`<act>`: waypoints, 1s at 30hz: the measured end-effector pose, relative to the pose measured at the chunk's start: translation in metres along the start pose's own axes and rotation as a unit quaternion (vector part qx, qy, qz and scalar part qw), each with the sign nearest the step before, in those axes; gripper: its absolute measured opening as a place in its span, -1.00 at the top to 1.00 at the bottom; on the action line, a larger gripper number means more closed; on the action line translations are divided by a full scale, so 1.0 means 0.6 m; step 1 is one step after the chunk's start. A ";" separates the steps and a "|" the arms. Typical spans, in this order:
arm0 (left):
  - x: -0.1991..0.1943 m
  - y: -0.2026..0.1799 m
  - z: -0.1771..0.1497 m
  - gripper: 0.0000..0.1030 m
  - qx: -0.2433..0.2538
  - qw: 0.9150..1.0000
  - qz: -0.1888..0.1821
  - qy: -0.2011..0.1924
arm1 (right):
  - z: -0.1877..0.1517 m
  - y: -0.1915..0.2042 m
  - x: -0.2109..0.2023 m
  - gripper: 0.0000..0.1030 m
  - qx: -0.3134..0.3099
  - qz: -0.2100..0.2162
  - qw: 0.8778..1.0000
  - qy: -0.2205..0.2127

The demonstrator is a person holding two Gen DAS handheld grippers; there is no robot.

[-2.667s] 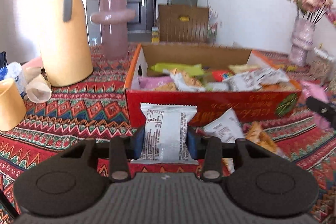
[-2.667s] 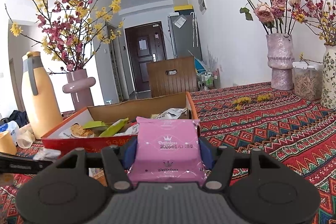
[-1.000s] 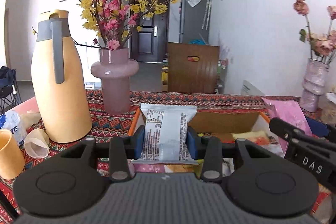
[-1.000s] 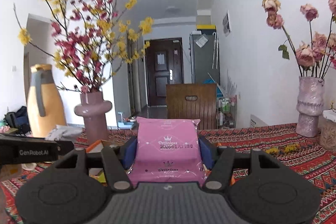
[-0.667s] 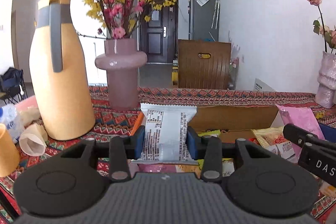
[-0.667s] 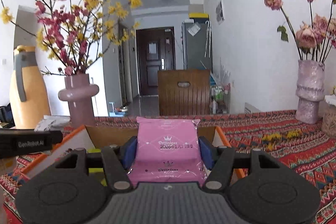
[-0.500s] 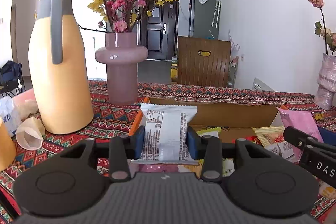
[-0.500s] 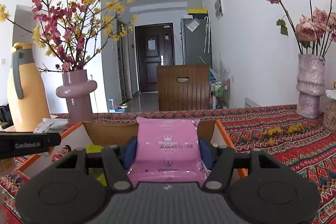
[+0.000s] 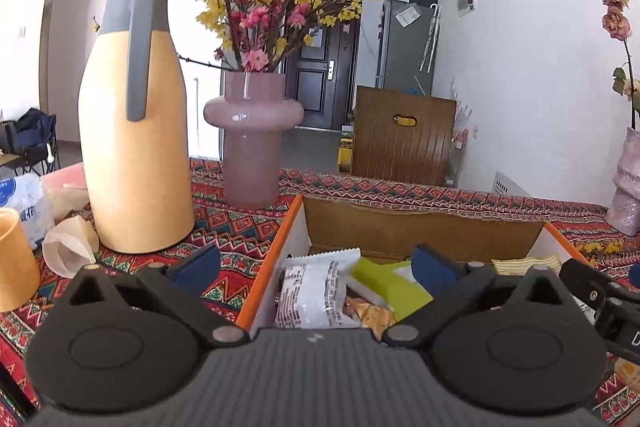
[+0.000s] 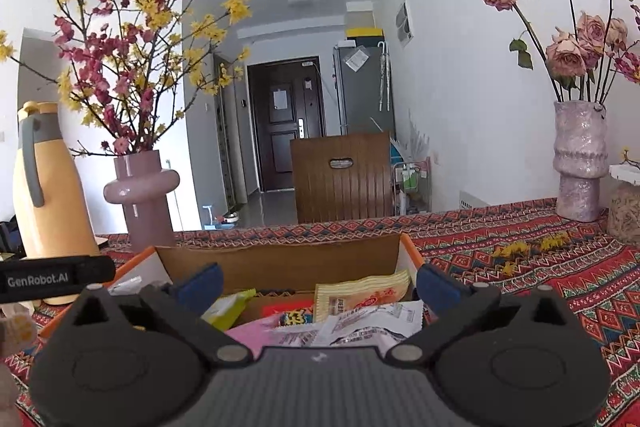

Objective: Organize snacks
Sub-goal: 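Lower both packets into the box and open both grippers, then withdraw both grippers from the box back over the remaining packets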

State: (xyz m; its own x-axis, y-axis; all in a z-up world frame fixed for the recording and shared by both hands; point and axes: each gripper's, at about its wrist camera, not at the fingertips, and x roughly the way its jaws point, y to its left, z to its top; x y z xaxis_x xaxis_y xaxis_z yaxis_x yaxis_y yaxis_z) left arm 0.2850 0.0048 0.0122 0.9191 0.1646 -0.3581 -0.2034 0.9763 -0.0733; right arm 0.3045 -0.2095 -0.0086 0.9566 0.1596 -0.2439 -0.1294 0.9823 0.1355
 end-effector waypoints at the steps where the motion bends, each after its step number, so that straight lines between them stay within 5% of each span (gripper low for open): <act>1: 0.000 0.001 0.000 -1.00 -0.002 1.000 0.000 0.000 | 0.000 0.000 0.001 -1.00 0.001 0.001 1.000 0.002; 11: -0.038 0.011 0.029 -1.00 -0.026 1.000 0.002 -0.002 | 0.006 0.002 -0.005 -1.00 -0.006 0.001 1.000 0.003; 22: -0.165 0.046 0.038 -1.00 -0.020 0.999 -0.049 -0.004 | 0.046 0.013 -0.167 -1.00 -0.038 0.027 0.997 -0.063; 30: -0.176 0.079 -0.009 -1.00 0.001 0.999 -0.043 0.032 | 0.011 -0.007 -0.194 -1.00 -0.036 0.030 0.999 -0.009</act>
State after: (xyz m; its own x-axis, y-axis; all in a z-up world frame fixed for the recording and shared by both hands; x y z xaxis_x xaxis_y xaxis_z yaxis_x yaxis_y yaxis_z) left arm 0.1766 0.0330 0.0418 0.9100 0.0711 -0.4085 -0.1239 0.9868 -0.1044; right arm 0.1955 -0.2326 0.0257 0.9510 0.2171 -0.2199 -0.2043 0.9756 0.0798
